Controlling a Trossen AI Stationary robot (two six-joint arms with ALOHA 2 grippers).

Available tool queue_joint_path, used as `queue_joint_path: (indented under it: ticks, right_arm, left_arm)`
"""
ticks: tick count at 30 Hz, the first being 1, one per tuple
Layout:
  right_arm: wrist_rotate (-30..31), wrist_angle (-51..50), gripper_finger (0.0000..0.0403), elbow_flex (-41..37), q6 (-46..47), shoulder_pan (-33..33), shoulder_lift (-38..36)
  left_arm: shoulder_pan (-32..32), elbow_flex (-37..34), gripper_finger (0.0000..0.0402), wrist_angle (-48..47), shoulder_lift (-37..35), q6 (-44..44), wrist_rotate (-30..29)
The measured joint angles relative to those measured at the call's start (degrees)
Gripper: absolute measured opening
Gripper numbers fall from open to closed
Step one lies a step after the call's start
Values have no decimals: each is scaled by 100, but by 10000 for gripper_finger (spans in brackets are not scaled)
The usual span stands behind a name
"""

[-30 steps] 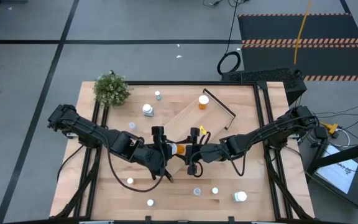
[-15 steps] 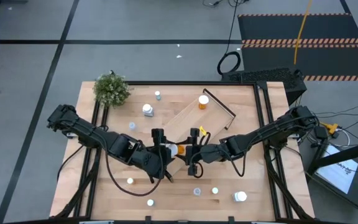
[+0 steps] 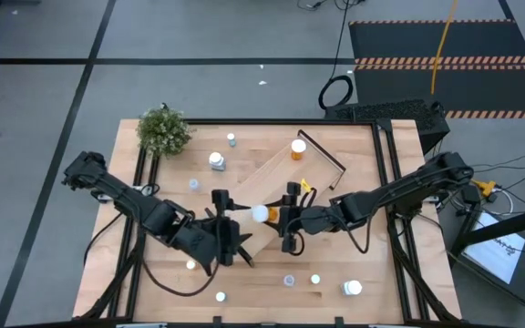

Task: Pick and place medicine bottles onto shelf by color
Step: Put the large orange pill bottle on the shelf aligned with the other large orange pill bottle

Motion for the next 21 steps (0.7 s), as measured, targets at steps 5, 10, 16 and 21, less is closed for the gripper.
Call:
queue_joint_path:
  ticks: [5,10,16,21]
  right_arm:
    - [-4,-425,196,-45,382,0,-408]
    - [-5,-365,196,-533,650,2,-1017]
    - [330,932,196,-1769,700,-1,-1969]
    - [1039,1828,196,-2711,479,-71,-2606]
  left_arm:
    - [-71,0,315,-110,-59,-88,-73]
    - [-51,0,297,-207,-54,-128,-137]
    - [50,0,280,-260,-52,-212,-138]
    - [71,0,276,-258,-52,-226,-134]
